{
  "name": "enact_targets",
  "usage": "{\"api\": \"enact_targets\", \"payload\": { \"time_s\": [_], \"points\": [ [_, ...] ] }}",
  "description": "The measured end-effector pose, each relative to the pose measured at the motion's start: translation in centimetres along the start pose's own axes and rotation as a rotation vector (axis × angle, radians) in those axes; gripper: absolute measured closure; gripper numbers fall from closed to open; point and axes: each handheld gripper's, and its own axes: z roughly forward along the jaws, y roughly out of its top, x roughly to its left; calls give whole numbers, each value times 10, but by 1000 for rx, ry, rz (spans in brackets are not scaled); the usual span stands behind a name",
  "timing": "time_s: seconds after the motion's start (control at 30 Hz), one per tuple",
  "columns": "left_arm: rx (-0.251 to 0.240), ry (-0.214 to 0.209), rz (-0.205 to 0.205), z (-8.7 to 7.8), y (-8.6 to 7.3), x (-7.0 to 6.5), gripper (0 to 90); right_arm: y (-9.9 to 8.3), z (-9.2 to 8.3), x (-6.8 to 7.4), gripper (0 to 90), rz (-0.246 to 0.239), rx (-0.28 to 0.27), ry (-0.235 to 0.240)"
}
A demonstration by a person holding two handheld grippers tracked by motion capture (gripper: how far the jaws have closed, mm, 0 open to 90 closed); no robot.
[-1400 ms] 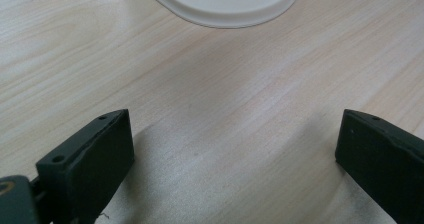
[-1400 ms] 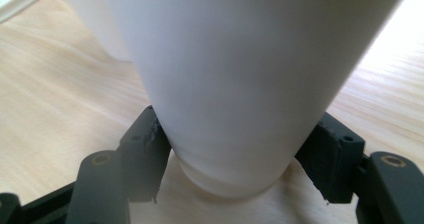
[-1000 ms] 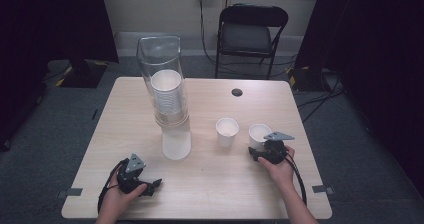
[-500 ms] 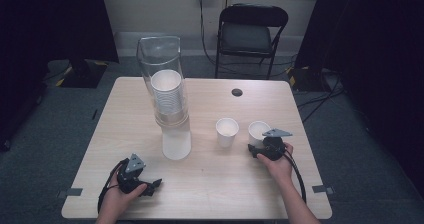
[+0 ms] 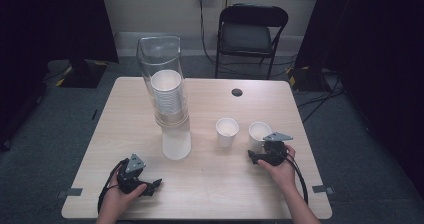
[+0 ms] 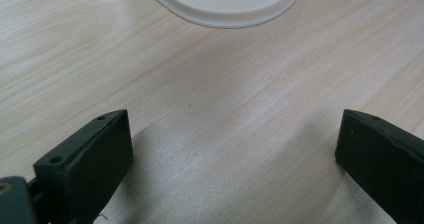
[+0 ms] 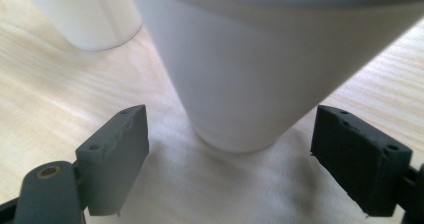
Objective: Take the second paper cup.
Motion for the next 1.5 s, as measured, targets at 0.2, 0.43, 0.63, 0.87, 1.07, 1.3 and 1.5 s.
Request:
{"api": "enact_targets", "payload": {
  "time_s": [0.2, 0.43, 0.63, 0.87, 1.07, 1.3, 1.5],
  "points": [
    [0, 0, 0, 0, 0, 0, 14, -1, -15, 6, 143, -52, -26, 23],
    [0, 0, 0, 0, 0, 0, 15, -19, -34, 1, 141, -37, -57, 64],
    [0, 0, -1, 0, 0, 0, 15, -38, -47, -7, 142, -23, -53, 76],
    [0, 0, 0, 0, 0, 0, 15, -52, -57, -12, 143, -27, -40, 87],
    [0, 0, 0, 0, 0, 0, 15, -60, -64, -16, 142, -38, -34, 97],
    [0, 0, 0, 0, 0, 0, 14, -69, -72, -22, 143, -43, -17, 86],
    [0, 0, -1, 0, 0, 0, 14, -74, -77, -26, 143, -66, 7, 86]
  ]
}}
